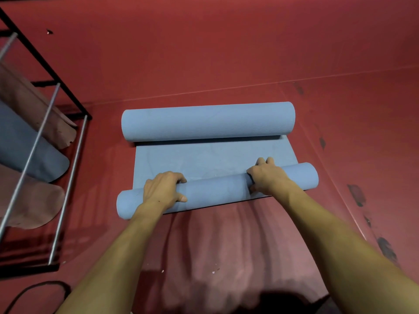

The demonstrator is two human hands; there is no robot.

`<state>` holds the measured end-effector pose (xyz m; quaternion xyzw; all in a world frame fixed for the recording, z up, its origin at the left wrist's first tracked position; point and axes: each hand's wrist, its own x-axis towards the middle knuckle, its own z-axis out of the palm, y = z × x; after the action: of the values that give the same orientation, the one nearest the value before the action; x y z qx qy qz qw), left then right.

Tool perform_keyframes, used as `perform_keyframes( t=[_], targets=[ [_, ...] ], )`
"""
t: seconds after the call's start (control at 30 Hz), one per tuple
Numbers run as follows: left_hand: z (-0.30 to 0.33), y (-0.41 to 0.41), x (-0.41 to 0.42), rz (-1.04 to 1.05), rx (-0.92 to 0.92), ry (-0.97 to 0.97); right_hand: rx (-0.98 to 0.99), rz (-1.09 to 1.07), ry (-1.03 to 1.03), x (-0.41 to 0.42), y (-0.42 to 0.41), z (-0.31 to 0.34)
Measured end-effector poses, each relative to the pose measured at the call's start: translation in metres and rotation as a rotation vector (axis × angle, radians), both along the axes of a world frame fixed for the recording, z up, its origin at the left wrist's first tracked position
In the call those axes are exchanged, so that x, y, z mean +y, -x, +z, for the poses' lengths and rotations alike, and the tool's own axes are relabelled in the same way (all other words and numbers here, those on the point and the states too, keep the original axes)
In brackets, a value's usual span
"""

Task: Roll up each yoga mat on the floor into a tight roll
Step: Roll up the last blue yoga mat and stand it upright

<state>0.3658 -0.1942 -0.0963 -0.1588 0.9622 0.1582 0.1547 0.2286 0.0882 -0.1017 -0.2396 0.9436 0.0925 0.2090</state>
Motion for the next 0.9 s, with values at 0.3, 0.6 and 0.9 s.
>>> perform_keyframes(
  t=[0.3, 0.6, 0.9],
  targets=[
    [0.003, 0.007, 0.005, -0.011, 0.046, 0.077, -0.091, -0.058, 0.123, 0.000, -0.002, 0.004],
    [0.001, 0.012, 0.001, -0.011, 0.023, 0.070, 0.051, -0.008, 0.033, -0.005, -0.016, 0.000],
    [0.004, 0.019, 0.003, -0.071, -0.083, 0.028, 0.041, -0.080, 0.075, -0.019, -0.021, -0.008]
  ],
)
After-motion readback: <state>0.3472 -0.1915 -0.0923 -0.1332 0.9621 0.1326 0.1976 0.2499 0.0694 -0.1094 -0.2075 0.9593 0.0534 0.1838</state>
